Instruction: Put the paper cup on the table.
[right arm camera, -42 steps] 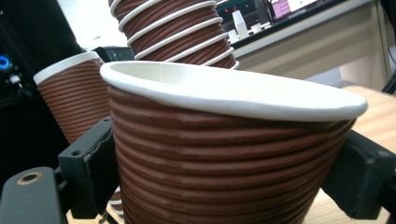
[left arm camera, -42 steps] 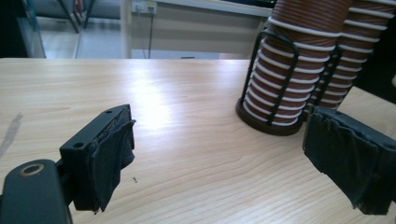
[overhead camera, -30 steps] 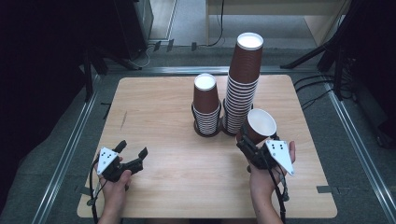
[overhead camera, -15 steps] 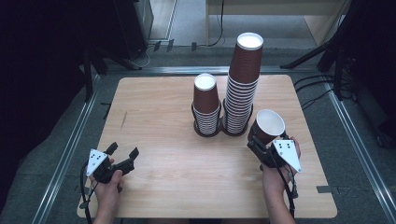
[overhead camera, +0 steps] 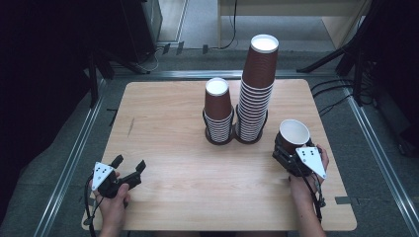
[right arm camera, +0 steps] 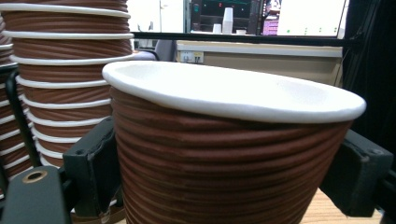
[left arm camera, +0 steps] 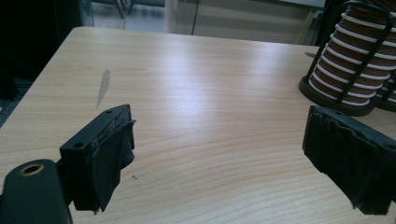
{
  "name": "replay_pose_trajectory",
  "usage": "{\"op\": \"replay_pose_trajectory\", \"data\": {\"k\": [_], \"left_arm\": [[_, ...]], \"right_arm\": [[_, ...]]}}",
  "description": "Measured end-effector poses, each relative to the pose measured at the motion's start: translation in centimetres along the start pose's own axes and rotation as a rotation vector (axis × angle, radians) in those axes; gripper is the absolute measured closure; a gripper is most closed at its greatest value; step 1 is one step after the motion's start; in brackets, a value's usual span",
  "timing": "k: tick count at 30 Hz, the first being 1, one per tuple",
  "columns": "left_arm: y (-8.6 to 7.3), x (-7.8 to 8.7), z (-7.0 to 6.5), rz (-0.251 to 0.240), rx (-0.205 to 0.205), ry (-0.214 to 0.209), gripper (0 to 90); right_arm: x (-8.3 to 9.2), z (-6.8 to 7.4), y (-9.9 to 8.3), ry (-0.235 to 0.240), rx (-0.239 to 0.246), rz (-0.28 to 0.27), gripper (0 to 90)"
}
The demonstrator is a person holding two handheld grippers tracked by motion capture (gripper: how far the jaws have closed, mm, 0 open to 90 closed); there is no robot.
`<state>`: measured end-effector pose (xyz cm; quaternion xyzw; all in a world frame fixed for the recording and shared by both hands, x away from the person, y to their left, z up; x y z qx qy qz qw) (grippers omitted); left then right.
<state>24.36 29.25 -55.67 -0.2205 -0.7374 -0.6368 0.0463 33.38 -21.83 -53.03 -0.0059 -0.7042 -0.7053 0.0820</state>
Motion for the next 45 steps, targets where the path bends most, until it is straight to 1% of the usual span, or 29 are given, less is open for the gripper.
{"op": "replay_pose_trajectory", "data": {"k": [1,3,6,13,16,18,20,22,31,36,41,45], "left_arm": [[0.0,0.0,0.0,-0.002,0.006,-0.008,9.2],[-0.1,0.1,0.0,-0.009,0.007,-0.014,9.2],[0.0,0.0,0.2,-0.020,0.021,-0.013,9.2],[0.0,-0.2,0.0,-0.019,0.010,-0.013,9.2],[-0.1,-0.2,-0.1,-0.017,0.002,-0.014,9.2],[-0.1,-0.2,-0.1,-0.017,0.003,-0.015,9.2],[0.0,-0.2,-0.1,-0.019,0.005,-0.017,9.2],[0.0,-0.2,-0.1,-0.020,0.005,-0.019,9.2],[0.0,-0.2,0.0,-0.024,0.009,-0.031,9.3],[0.0,-0.2,0.0,-0.026,0.013,-0.036,9.3],[0.0,-0.2,0.0,-0.027,0.012,-0.037,9.3],[0.0,-0.2,0.0,-0.026,0.014,-0.038,9.3]], "right_arm": [[-0.1,-0.2,-0.2,0.007,-0.010,0.004,12.3],[-0.3,-0.6,-0.5,0.006,-0.019,0.011,12.2],[-0.6,-1.0,-0.9,-0.008,-0.017,0.024,12.1],[-0.6,-1.5,-1.2,-0.040,0.004,0.029,12.0],[-0.6,-1.8,-1.3,-0.045,0.003,0.033,11.9],[-0.6,-1.8,-1.4,-0.042,-0.004,0.040,11.8],[-0.7,-1.9,-1.5,-0.047,0.006,0.044,11.8],[-0.8,-1.9,-1.6,-0.043,-0.006,0.050,11.7],[-1.1,-1.8,-2.1,-0.056,0.011,0.079,11.6],[-1.1,-1.8,-2.2,-0.049,0.015,0.088,11.5],[-1.1,-1.9,-2.2,-0.044,0.002,0.096,11.4],[-0.9,-1.9,-2.1,-0.043,0.004,0.106,10.9]]}}
Point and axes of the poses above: each handheld gripper's, and its own axes: x roughly backward along the jaws, y roughly out of its top, z roughly to its left, the point moved 4 cm from there along -x, roughly forward along the jaws, and after that the axes turned 5 degrees about z, right-handed, at the moved point
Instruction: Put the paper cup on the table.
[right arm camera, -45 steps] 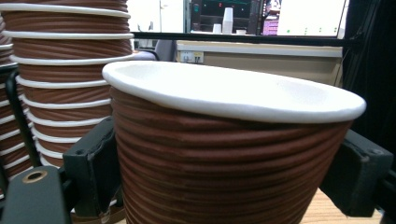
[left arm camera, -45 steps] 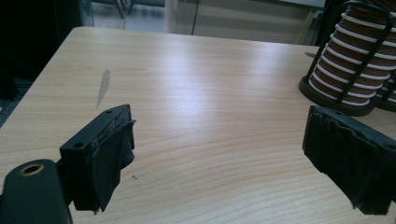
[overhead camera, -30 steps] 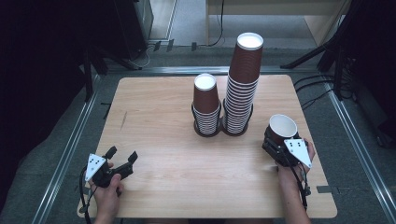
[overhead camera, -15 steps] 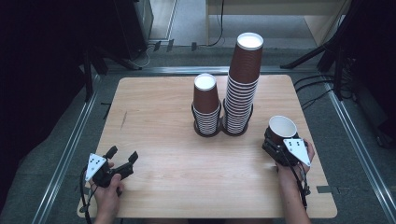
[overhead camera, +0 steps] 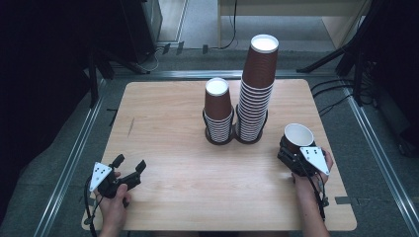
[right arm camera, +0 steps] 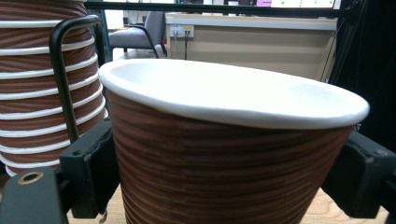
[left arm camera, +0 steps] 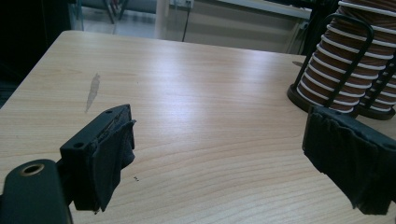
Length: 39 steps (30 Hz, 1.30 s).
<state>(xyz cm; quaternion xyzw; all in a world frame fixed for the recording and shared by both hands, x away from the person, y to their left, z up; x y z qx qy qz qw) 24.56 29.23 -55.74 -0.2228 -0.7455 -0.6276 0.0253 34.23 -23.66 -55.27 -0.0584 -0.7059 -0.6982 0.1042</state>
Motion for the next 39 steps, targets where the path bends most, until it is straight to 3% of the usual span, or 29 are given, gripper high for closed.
{"op": "replay_pose_trajectory", "data": {"k": [12,21,32,39], "left_arm": [[0.0,0.0,0.0,-0.002,0.005,0.000,9.3],[0.0,0.0,0.1,-0.003,0.005,0.000,9.3],[0.0,0.0,0.1,-0.004,0.006,0.000,9.3],[0.0,0.0,0.1,-0.002,0.005,0.001,9.3]], "right_arm": [[0.4,0.3,0.0,-0.008,0.006,0.025,9.5],[0.3,0.5,-0.1,0.007,0.009,0.041,0.0],[0.7,0.1,0.1,-0.008,-0.028,0.034,0.0],[1.2,0.1,0.2,0.002,-0.014,0.028,0.0]]}}
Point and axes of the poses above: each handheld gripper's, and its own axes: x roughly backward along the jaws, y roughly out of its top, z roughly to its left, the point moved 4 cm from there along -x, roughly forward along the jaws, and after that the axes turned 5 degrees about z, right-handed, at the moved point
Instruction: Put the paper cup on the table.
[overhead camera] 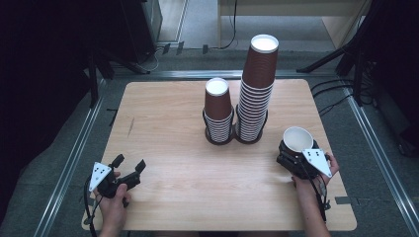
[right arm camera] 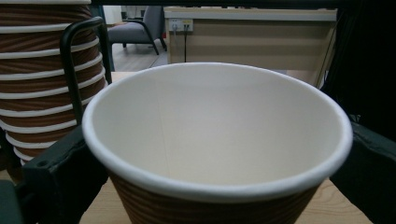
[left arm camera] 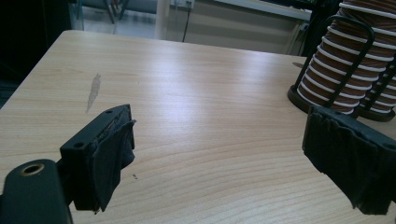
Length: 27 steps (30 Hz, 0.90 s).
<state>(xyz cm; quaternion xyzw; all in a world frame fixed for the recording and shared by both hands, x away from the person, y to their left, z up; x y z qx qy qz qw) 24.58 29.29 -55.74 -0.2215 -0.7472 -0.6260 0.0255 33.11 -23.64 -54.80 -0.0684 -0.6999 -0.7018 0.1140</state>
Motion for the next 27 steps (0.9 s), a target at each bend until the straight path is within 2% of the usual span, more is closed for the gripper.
{"op": "replay_pose_trajectory", "data": {"k": [6,9,13,27], "left_arm": [[0.0,0.0,0.0,0.002,0.000,-0.001,9.3],[0.0,0.0,0.0,0.002,0.000,-0.001,9.3],[0.0,0.0,0.0,0.002,0.001,-0.002,9.3],[0.0,0.0,-0.1,0.005,-0.006,-0.002,9.3]], "right_arm": [[0.5,-0.2,-0.4,0.010,0.024,0.005,0.0],[0.8,-0.4,-0.5,0.005,0.017,0.005,0.0],[1.2,-0.8,-0.7,0.001,0.033,0.005,0.0],[3.3,-1.8,-0.9,0.024,0.035,-0.008,0.0]]}}
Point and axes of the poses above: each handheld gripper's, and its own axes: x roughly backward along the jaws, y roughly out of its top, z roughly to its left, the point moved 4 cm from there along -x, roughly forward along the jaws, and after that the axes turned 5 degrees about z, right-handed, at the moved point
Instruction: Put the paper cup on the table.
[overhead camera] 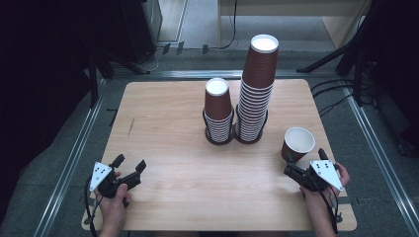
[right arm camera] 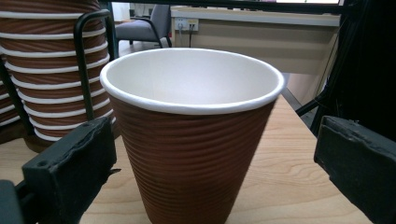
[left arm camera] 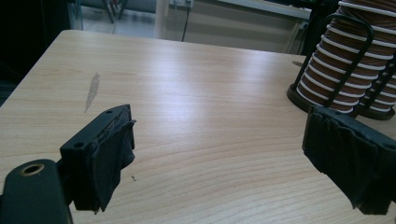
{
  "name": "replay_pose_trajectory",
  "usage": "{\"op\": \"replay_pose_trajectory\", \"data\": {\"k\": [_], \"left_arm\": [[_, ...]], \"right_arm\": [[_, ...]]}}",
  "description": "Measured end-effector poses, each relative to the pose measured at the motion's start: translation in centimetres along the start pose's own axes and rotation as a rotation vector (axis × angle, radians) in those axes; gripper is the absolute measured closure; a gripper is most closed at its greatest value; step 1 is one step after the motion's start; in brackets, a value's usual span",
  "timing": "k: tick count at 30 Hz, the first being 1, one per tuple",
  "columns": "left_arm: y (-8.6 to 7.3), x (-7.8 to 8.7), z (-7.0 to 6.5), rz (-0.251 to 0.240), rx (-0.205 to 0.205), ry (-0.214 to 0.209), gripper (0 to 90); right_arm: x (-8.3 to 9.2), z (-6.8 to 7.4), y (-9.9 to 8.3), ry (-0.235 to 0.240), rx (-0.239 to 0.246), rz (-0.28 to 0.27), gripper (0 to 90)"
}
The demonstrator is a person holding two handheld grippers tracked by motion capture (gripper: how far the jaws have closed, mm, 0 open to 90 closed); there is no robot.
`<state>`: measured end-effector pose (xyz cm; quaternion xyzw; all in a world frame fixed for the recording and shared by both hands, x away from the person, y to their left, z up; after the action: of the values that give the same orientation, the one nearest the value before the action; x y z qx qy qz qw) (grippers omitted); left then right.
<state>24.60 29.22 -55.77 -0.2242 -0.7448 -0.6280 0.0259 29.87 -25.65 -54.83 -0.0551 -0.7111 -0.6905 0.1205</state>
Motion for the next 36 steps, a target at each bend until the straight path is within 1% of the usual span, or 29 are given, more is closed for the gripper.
{"op": "replay_pose_trajectory", "data": {"k": [4,14,28,36], "left_arm": [[0.0,0.0,0.0,-0.001,0.001,-0.004,9.3],[0.0,0.0,-0.1,0.000,-0.002,-0.002,9.4],[0.0,0.0,-0.1,0.002,-0.005,-0.002,9.4],[-0.1,0.0,-0.1,0.002,-0.005,-0.003,9.4]], "right_arm": [[0.7,-0.4,0.1,0.004,-0.002,-0.007,0.0],[2.0,-2.1,0.1,-0.016,-0.006,-0.016,0.0],[3.4,-4.1,-0.7,-0.033,-0.017,-0.014,0.0],[4.5,-5.3,-1.4,-0.024,-0.036,-0.005,0.0]]}}
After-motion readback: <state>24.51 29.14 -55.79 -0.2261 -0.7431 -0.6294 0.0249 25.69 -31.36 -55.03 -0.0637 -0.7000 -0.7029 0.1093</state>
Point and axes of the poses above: each handheld gripper's, and its own axes: x roughly backward along the jaws, y roughly out of its top, z roughly to its left, the point moved 4 cm from there along -x, roughly forward along the jaws, and after that the axes turned 5 degrees about z, right-handed, at the moved point
